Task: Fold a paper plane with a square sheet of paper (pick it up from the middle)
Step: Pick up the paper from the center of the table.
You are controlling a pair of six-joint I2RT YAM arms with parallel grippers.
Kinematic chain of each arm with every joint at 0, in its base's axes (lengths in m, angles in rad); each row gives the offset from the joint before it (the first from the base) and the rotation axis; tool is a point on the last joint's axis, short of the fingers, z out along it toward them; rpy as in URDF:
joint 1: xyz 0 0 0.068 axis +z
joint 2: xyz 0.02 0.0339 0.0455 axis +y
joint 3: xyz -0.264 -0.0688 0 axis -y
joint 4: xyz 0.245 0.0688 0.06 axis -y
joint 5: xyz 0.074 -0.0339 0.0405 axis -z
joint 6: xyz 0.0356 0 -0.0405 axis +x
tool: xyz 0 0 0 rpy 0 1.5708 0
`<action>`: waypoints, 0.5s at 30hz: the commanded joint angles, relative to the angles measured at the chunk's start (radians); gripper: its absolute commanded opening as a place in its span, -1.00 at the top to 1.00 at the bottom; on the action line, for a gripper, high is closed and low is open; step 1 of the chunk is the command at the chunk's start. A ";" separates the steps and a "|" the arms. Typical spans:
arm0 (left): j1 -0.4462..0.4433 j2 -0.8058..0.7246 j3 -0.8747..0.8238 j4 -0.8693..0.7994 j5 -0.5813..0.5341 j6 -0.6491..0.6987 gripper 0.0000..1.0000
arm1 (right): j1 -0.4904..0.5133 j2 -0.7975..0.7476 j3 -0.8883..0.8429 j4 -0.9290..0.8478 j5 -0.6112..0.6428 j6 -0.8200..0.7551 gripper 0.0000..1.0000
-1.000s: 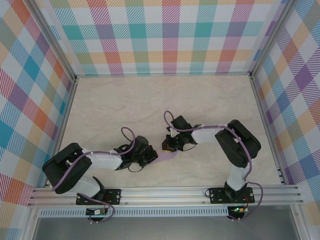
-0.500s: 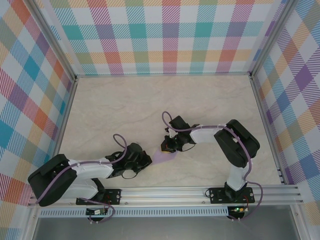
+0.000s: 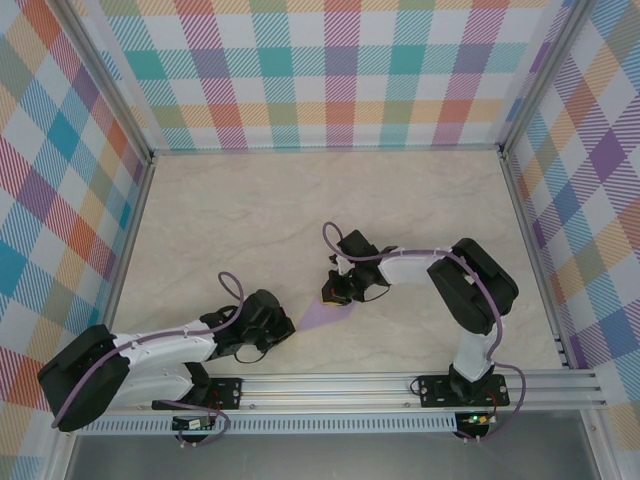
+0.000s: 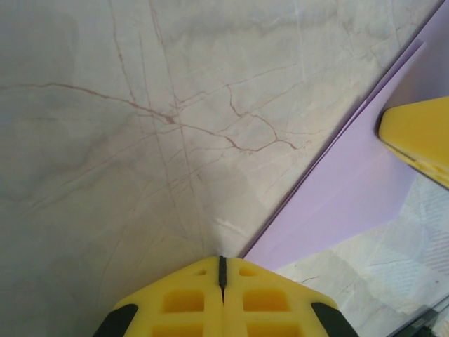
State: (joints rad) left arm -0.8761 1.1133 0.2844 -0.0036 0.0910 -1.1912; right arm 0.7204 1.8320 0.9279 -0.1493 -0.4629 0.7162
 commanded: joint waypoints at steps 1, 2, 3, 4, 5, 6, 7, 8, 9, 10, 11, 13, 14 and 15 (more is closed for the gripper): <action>-0.011 0.012 0.026 -0.205 -0.010 0.067 1.00 | -0.008 0.028 0.009 -0.100 0.096 -0.036 0.92; -0.009 0.014 0.047 -0.223 -0.016 0.087 1.00 | -0.008 0.021 0.017 -0.105 0.091 -0.038 0.90; -0.005 0.020 0.079 -0.242 -0.019 0.109 1.00 | -0.007 0.008 0.032 -0.117 0.087 -0.041 0.88; 0.004 0.022 0.117 -0.258 -0.023 0.136 1.00 | -0.007 -0.007 0.047 -0.128 0.081 -0.045 0.85; 0.013 0.026 0.143 -0.266 -0.023 0.156 0.97 | -0.007 -0.024 0.058 -0.135 0.075 -0.047 0.80; 0.029 0.030 0.177 -0.304 -0.022 0.182 0.91 | -0.007 -0.046 0.071 -0.142 0.069 -0.045 0.73; 0.047 0.035 0.211 -0.324 -0.022 0.204 0.84 | -0.007 -0.070 0.079 -0.147 0.066 -0.042 0.65; 0.064 0.039 0.237 -0.337 -0.021 0.220 0.77 | -0.007 -0.091 0.084 -0.152 0.067 -0.039 0.56; 0.086 0.045 0.262 -0.345 -0.016 0.241 0.69 | -0.008 -0.116 0.089 -0.159 0.075 -0.030 0.44; 0.109 0.051 0.285 -0.353 -0.013 0.257 0.60 | -0.007 -0.139 0.089 -0.169 0.090 -0.018 0.33; 0.128 0.057 0.304 -0.358 -0.013 0.268 0.52 | -0.007 -0.163 0.088 -0.179 0.112 -0.002 0.24; 0.165 0.069 0.339 -0.362 -0.020 0.296 0.37 | -0.009 -0.203 0.075 -0.206 0.163 0.042 0.03; 0.176 0.075 0.355 -0.364 -0.026 0.307 0.28 | -0.009 -0.217 0.069 -0.221 0.191 0.064 -0.05; 0.188 0.084 0.370 -0.360 -0.028 0.322 0.19 | -0.009 -0.230 0.063 -0.240 0.219 0.089 -0.12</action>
State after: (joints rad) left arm -0.7193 1.1759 0.6155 -0.3065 0.0799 -0.9459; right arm 0.7189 1.6447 0.9871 -0.3096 -0.3321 0.7380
